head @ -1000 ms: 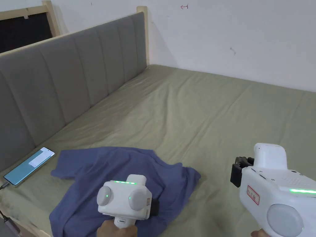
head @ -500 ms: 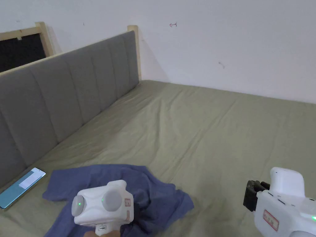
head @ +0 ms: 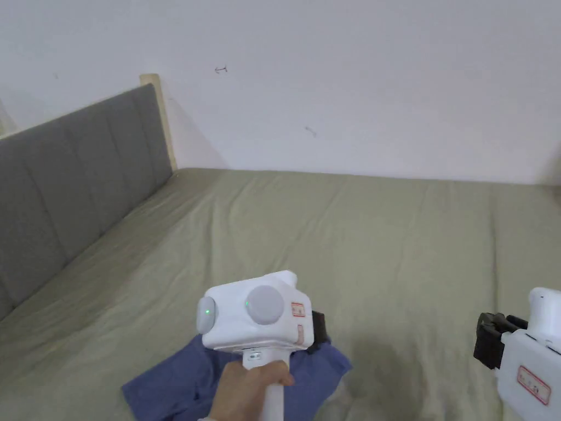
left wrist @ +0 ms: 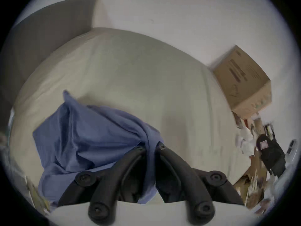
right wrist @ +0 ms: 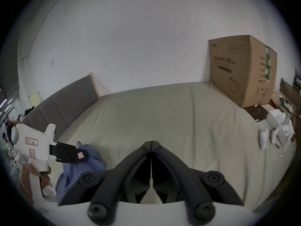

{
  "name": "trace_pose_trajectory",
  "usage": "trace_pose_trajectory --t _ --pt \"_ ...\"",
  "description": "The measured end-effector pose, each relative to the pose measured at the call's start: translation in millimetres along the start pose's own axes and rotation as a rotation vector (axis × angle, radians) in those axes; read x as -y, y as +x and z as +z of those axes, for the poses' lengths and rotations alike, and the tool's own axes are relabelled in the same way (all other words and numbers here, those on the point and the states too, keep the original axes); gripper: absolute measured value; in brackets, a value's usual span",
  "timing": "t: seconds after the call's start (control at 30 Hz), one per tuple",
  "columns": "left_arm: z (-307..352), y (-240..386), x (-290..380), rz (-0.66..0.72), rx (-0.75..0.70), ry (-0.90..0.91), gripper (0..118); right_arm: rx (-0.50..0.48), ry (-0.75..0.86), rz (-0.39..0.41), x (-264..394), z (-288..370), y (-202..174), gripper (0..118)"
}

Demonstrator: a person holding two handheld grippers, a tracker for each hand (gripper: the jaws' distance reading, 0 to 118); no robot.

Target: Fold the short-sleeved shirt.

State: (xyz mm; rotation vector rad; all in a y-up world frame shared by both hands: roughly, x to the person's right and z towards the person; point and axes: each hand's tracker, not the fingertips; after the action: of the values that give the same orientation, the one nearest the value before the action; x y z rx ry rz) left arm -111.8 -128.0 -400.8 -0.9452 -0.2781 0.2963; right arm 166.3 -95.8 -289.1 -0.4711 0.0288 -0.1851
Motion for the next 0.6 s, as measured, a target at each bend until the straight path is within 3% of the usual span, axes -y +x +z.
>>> trace_pose_trajectory --t 0.1,0.23,0.27,0.37,0.43,0.5,0.6 --pt "-8.6 90.6 -7.9 -0.123 0.196 -0.008 8 0.095 0.036 -0.027 -13.0 24.0 39.0 0" --pt "-19.5 197.2 -4.9 -0.082 0.428 -0.042 8 0.239 0.110 -0.032 -26.4 74.3 86.4 0" --pt "-22.7 222.7 2.5 -0.135 0.470 -0.056 8 0.285 0.120 -0.033 -28.8 84.7 101.9 0" --pt "-44.6 269.6 33.2 -0.271 0.480 -0.108 8 0.366 0.124 -0.071 -27.3 107.8 138.9 0" --pt "-67.8 278.5 60.0 -0.232 0.467 -0.187 8 0.396 0.118 -0.100 -20.8 116.6 157.4 0" --pt "-97.7 278.7 91.7 -0.259 0.394 -0.274 8 0.425 0.098 -0.143 -10.2 121.9 171.9 0" --pt "-142.7 272.5 142.1 -0.416 0.224 -0.366 8 0.425 0.054 -0.176 7.5 119.0 186.0 0"
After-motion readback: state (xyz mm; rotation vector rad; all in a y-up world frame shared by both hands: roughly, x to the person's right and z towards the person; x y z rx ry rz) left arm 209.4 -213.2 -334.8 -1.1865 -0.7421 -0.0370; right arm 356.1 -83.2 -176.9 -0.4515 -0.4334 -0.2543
